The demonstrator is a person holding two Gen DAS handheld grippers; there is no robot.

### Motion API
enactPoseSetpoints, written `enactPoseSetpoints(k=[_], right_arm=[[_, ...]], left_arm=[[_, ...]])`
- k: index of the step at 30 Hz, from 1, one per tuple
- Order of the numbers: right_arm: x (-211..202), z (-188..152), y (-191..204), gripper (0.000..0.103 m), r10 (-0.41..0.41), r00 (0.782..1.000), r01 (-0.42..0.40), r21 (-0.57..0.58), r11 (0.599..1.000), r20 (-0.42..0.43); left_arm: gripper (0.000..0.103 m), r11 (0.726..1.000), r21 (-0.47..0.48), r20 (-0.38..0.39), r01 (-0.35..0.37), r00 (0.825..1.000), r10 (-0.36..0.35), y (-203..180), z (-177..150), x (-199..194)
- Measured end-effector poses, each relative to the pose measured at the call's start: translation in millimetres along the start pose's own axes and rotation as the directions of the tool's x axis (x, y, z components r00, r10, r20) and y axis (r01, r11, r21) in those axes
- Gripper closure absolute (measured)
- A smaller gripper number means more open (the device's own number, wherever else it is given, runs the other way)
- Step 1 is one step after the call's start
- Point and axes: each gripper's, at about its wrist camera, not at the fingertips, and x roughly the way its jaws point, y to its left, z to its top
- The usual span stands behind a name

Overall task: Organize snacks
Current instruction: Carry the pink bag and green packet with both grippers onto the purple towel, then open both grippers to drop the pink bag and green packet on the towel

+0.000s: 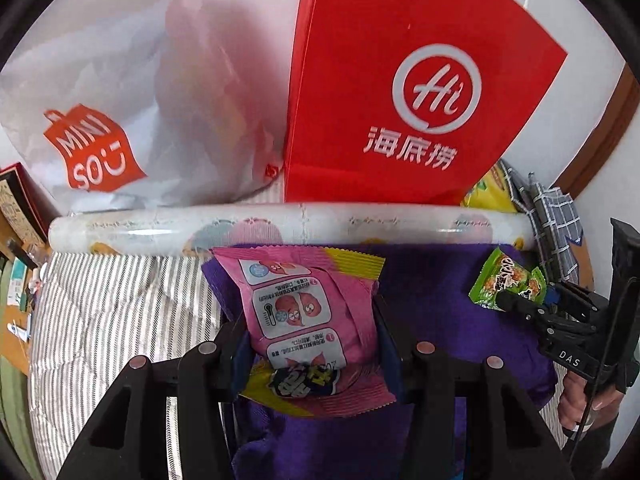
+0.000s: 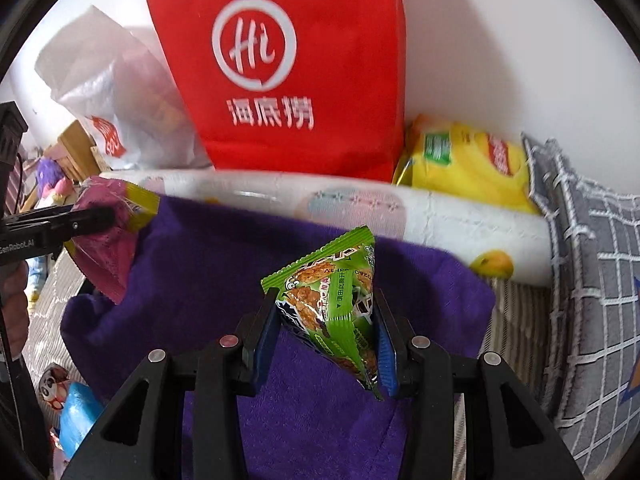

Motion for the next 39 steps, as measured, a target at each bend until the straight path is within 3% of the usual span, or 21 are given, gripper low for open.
enactPoseSetpoints(k=[10, 13, 14, 21, 25, 29, 33, 39], right_arm=[[11, -2, 2, 0.059, 0.01, 0.999, -0.011, -0.008, 1.0, -0.049], [11, 1, 3, 0.045, 0.003, 0.997, -0.004, -0.005, 1.0, -0.077], [8, 2, 2, 0.041, -0.002, 0.998, 0.002, -0.005, 1.0, -0.07], [-26, 11, 8, 0.034, 0.008, 1.0, -0.008, 0.008, 1.0, 0.026], [-37, 15, 16, 0.03, -0.01, 0.999, 0.01, -0.005, 1.0, 0.052], [-47, 15, 21, 0.03, -0.014, 0.996, 0.014, 0.0, 1.0, 0.086], [-59, 16, 27, 0.03, 0.005, 0.991, -0.004, -0.013, 1.0, 0.137], [-68, 22, 35, 0.03, -0.101, 0.984, 0.104, -0.011, 0.995, 0.145]], left_arm=[[0.053, 1.0, -0.001, -0.027, 0.005, 1.0, -0.005, -2, -5, 11], [0.053, 1.0, -0.004, -0.037, 0.011, 0.999, -0.012, -4, -7, 16], [0.053, 1.0, -0.004, -0.04, 0.015, 0.999, -0.015, -4, -8, 18], [0.053, 1.0, -0.004, -0.039, 0.019, 0.999, -0.02, -7, -8, 21], [0.051, 0.997, -0.023, -0.039, 0.069, 0.997, -0.07, -5, -5, 18], [0.033, 0.997, -0.021, 0.004, 0.075, 0.997, -0.075, -4, -3, 7], [0.03, 0.998, -0.008, 0.042, 0.057, 0.997, -0.057, -4, 1, -6], [0.029, 0.999, -0.009, 0.105, 0.041, 0.994, -0.04, -1, 3, -22]])
